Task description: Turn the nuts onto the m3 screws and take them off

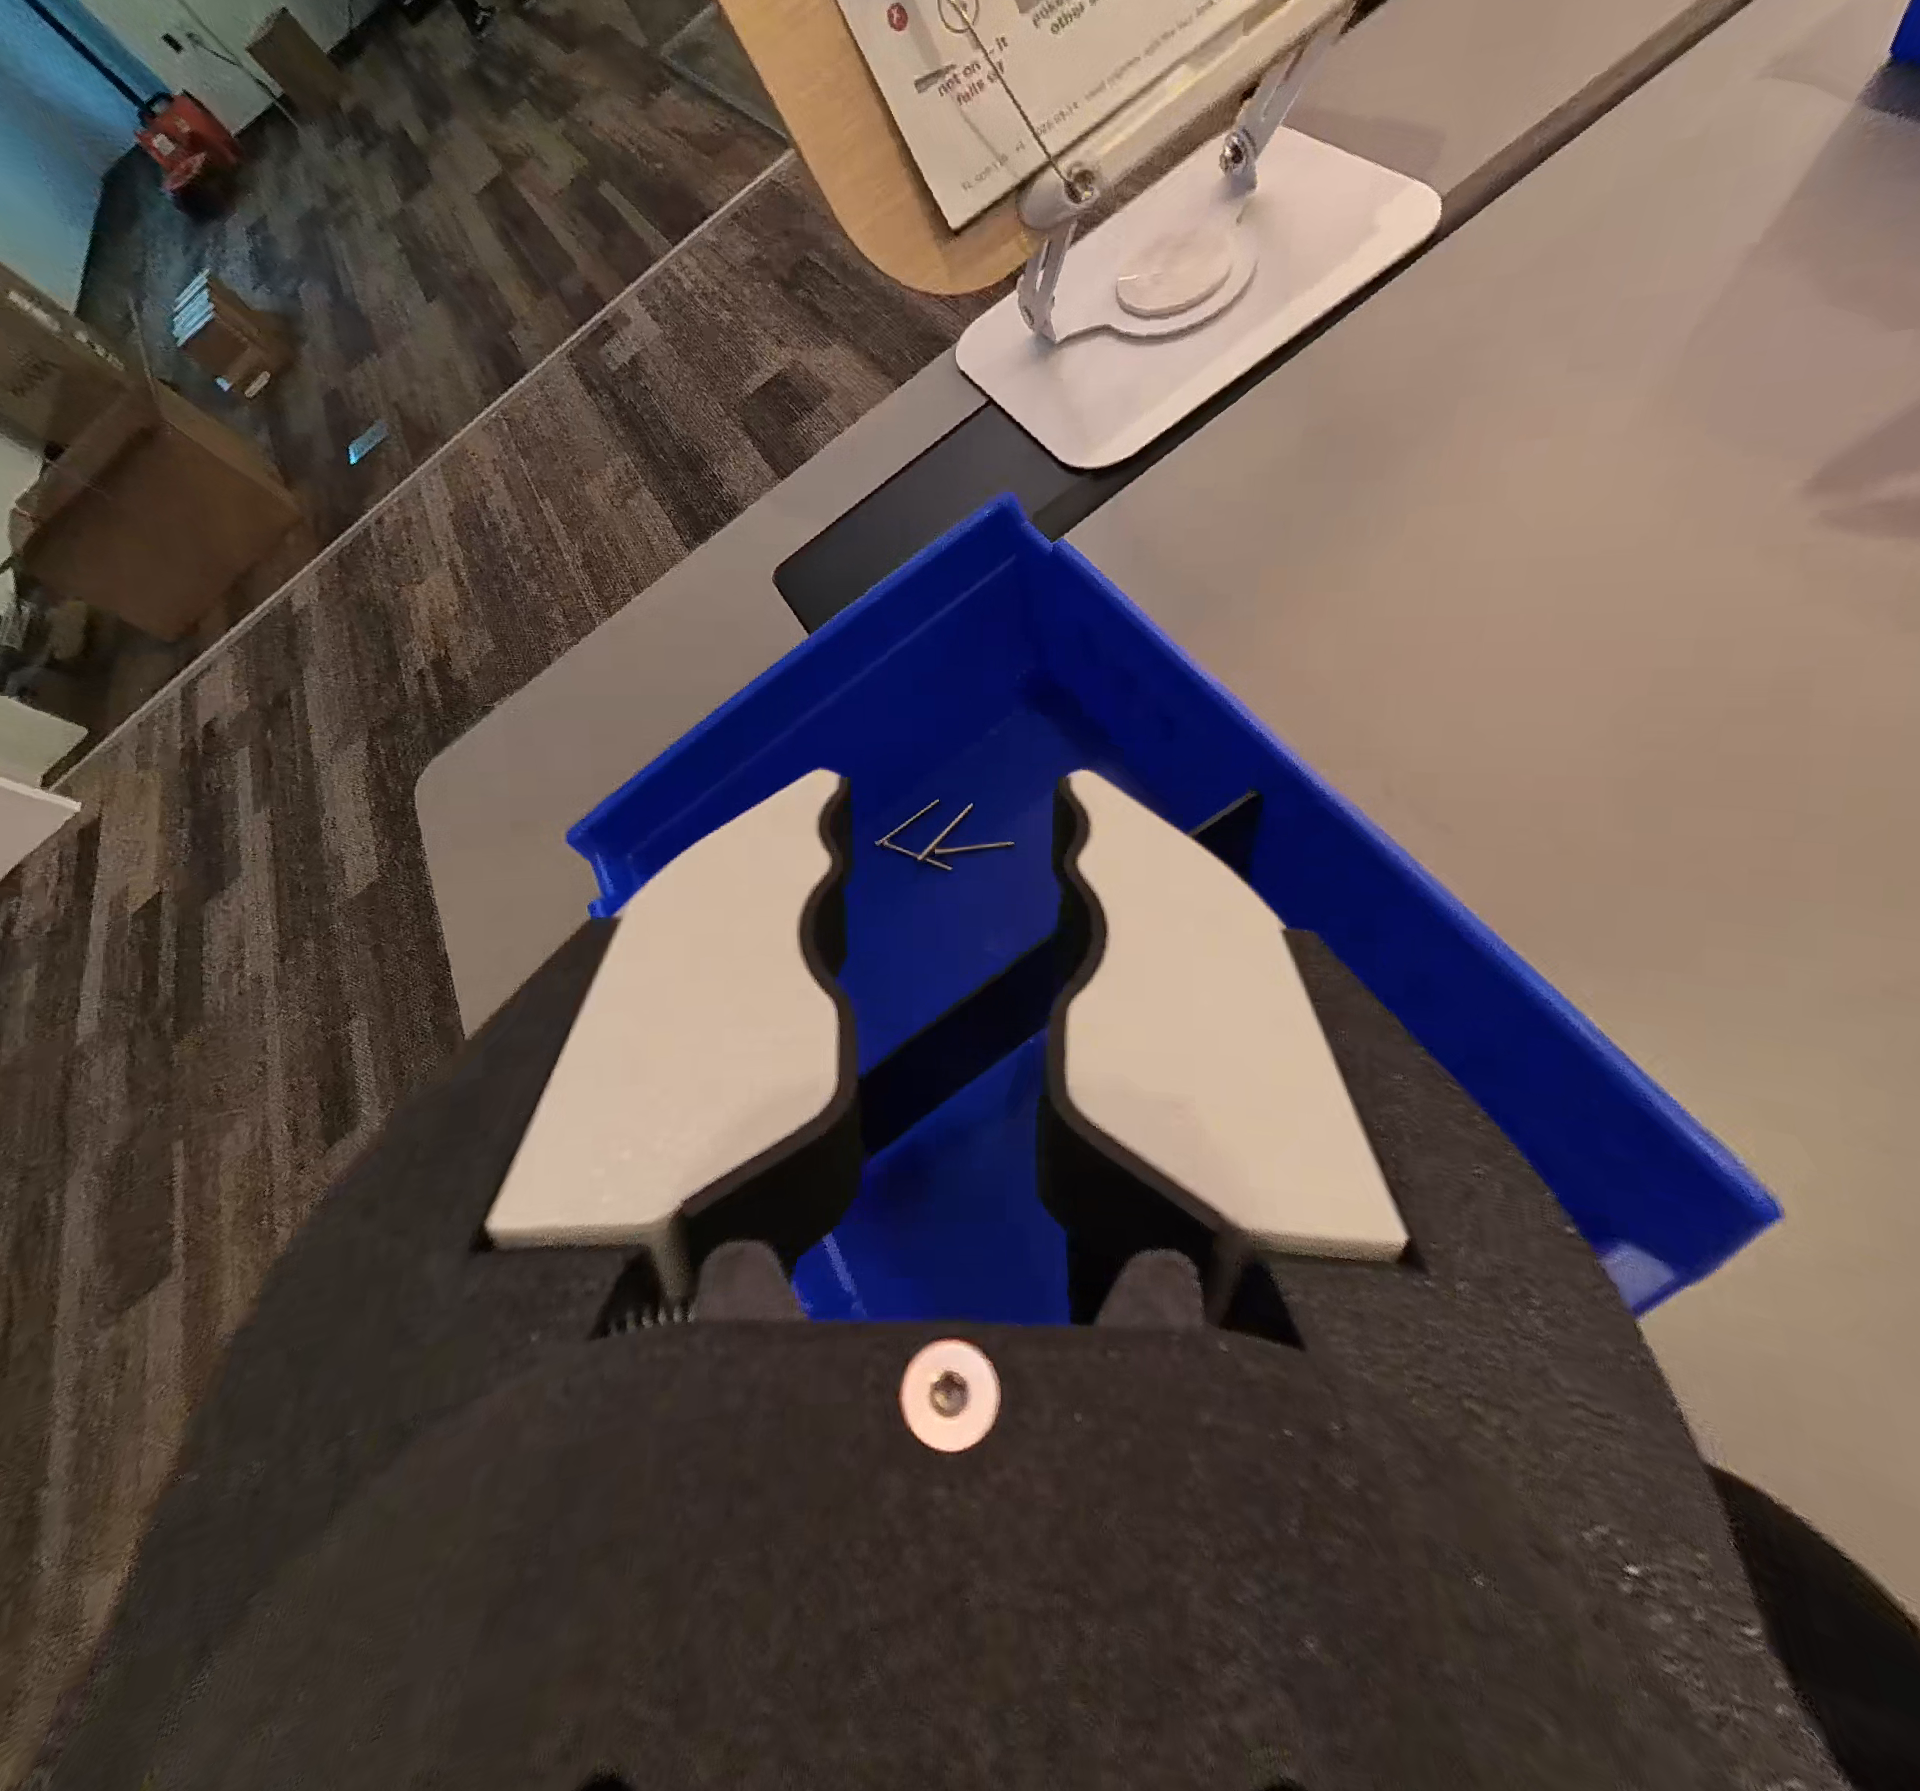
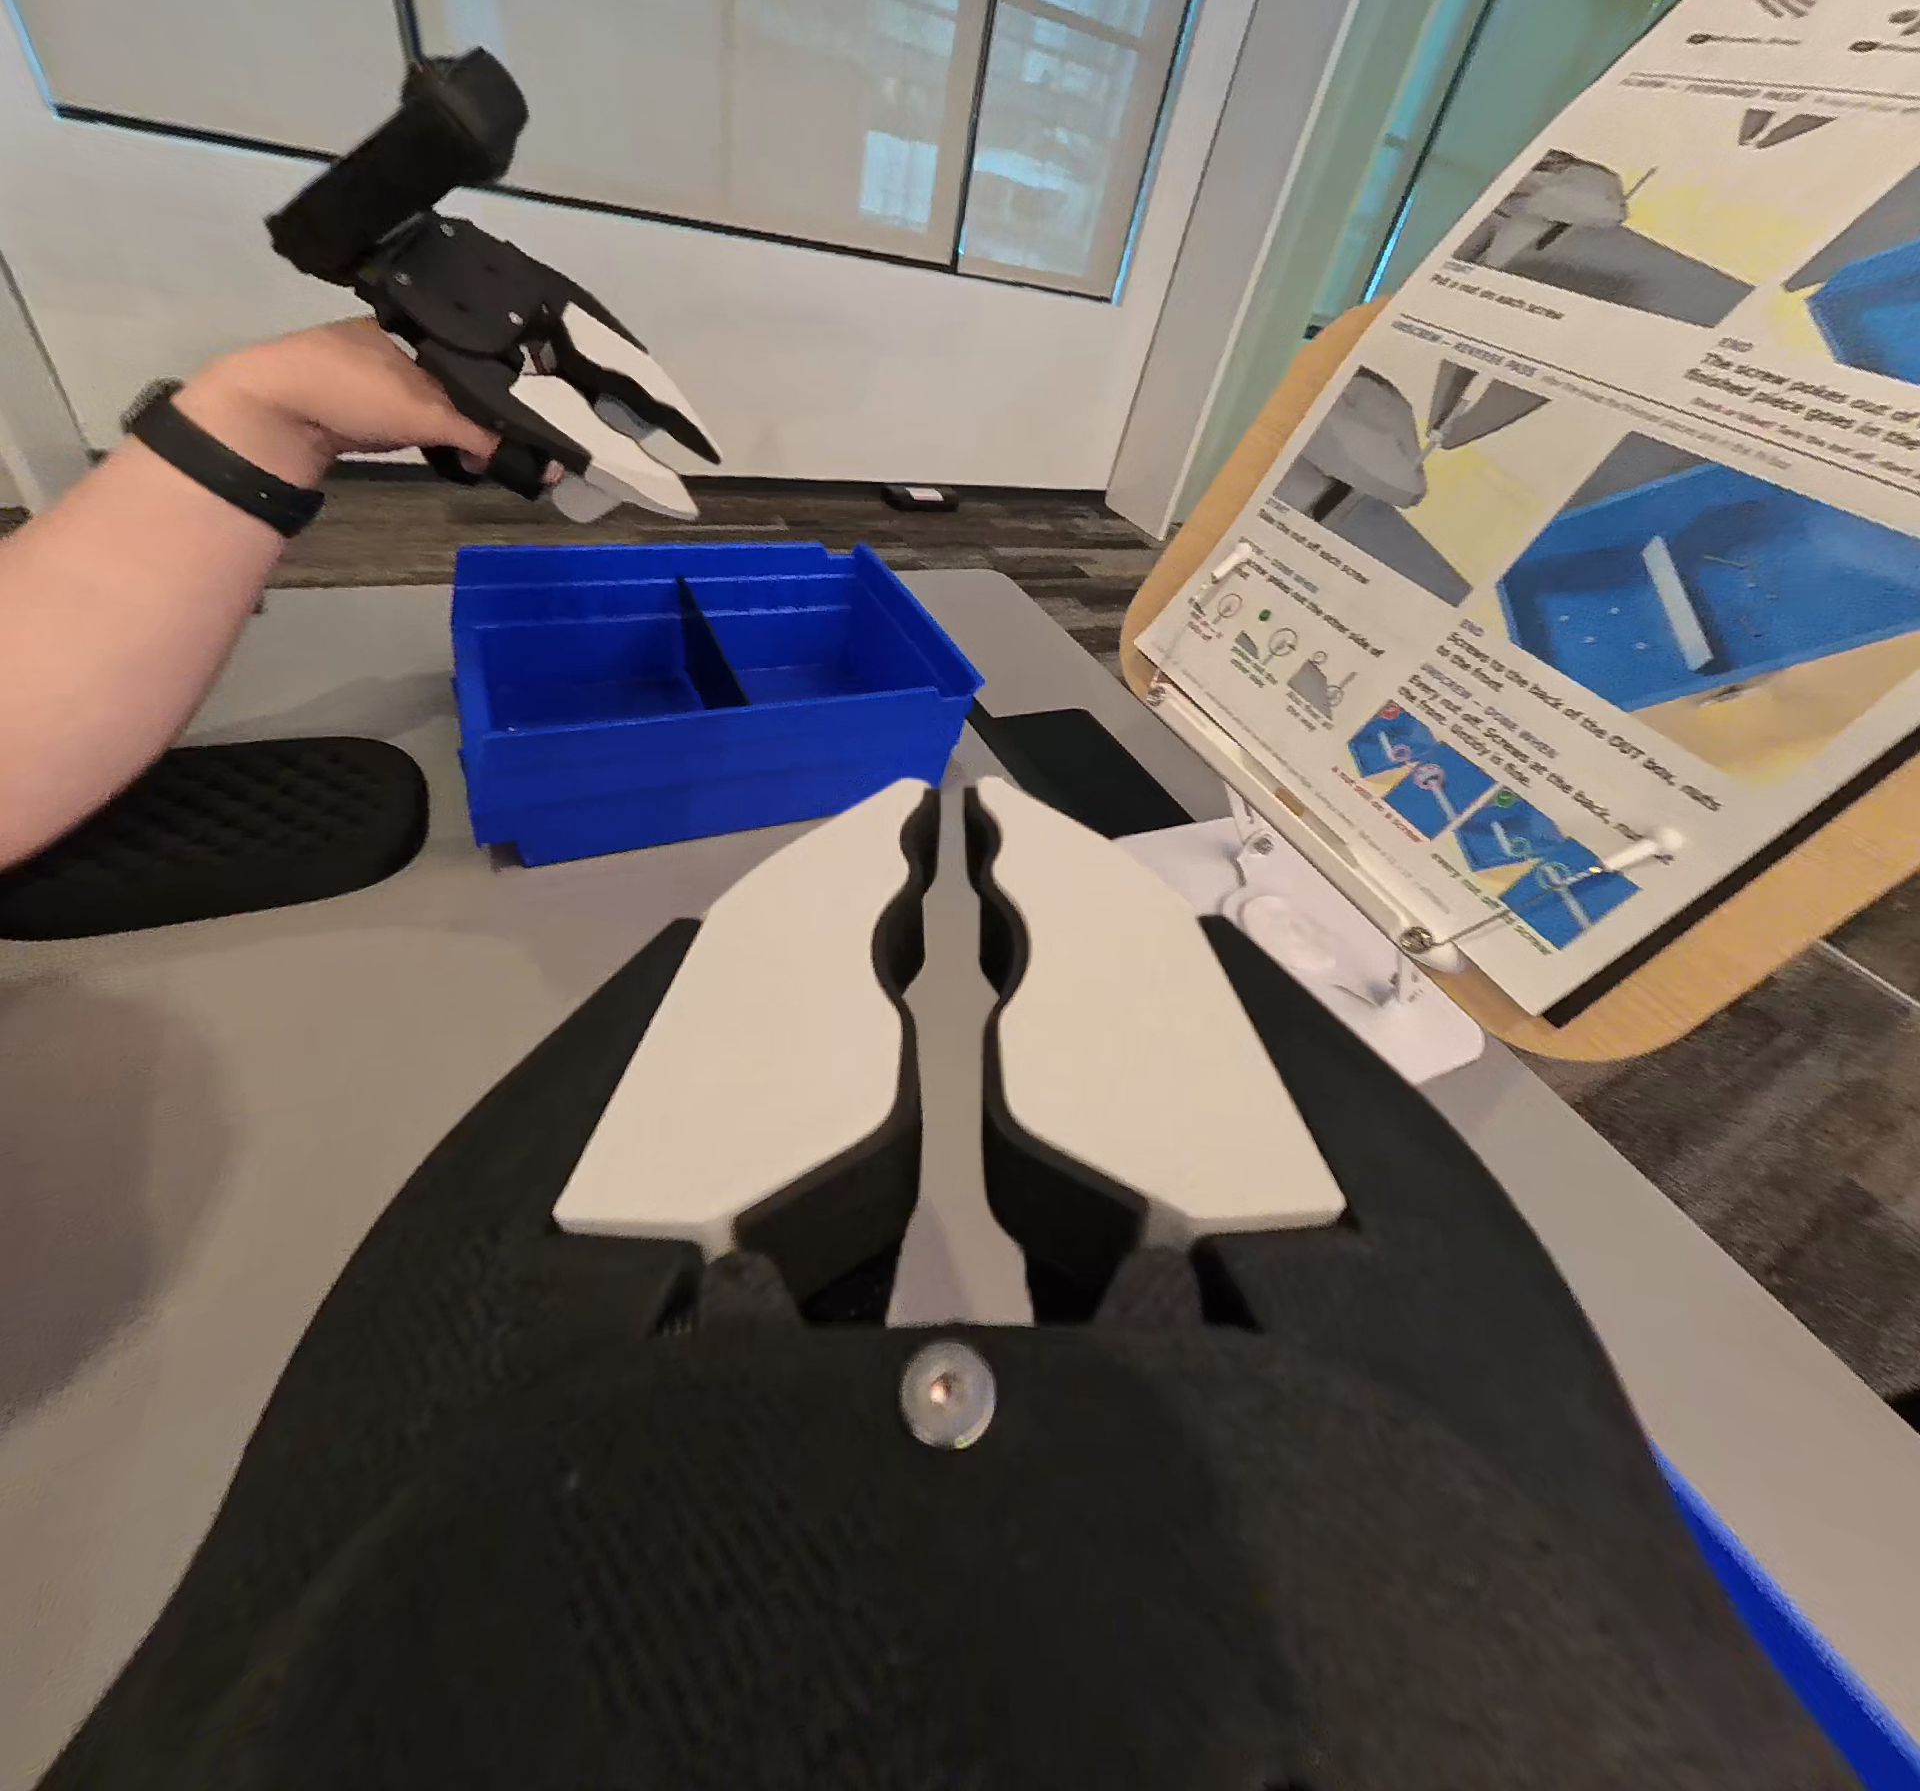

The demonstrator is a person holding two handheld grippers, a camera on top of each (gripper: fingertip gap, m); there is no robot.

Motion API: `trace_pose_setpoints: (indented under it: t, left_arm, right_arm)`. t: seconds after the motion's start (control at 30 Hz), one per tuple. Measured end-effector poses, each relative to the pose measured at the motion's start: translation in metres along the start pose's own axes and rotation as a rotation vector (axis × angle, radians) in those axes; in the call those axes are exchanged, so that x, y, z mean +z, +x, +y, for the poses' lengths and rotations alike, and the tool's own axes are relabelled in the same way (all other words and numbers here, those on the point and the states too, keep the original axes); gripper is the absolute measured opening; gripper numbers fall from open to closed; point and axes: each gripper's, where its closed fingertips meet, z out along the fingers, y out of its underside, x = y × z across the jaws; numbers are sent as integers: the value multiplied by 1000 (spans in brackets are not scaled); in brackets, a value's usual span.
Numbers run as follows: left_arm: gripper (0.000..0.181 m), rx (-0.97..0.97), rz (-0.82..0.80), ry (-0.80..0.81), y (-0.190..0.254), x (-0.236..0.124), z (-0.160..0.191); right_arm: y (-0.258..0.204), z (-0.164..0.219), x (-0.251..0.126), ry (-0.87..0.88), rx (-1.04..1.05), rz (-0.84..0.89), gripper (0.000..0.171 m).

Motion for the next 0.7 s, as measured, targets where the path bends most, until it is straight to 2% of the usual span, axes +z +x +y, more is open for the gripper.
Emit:
trace_pose_setpoints:
  t: [0.07, 0.17, 0.33, 0.6, 0.7]
  left_arm:
    - [26, 72, 66, -35, -1, 16, -3]
    - [22, 175, 209, -166, 2, 48, 6]
    - [19, 287, 359, -419, 2, 95, 42]
    - [16, 395, 402, -685, -10, 145, 108]
    - [16, 387, 410, -711, -13, 154, 117]
  right_arm:
    - [4, -3, -6, -2, -13, 27, 9]
    - [8, -9, -14, 14, -16, 55, 12]
    - [18, -13, -26, 22, -11, 94, 15]
    - [24, -9, -30, 10, -8, 108, 15]
    - [25, -6, -28, -2, -12, 112, 15]
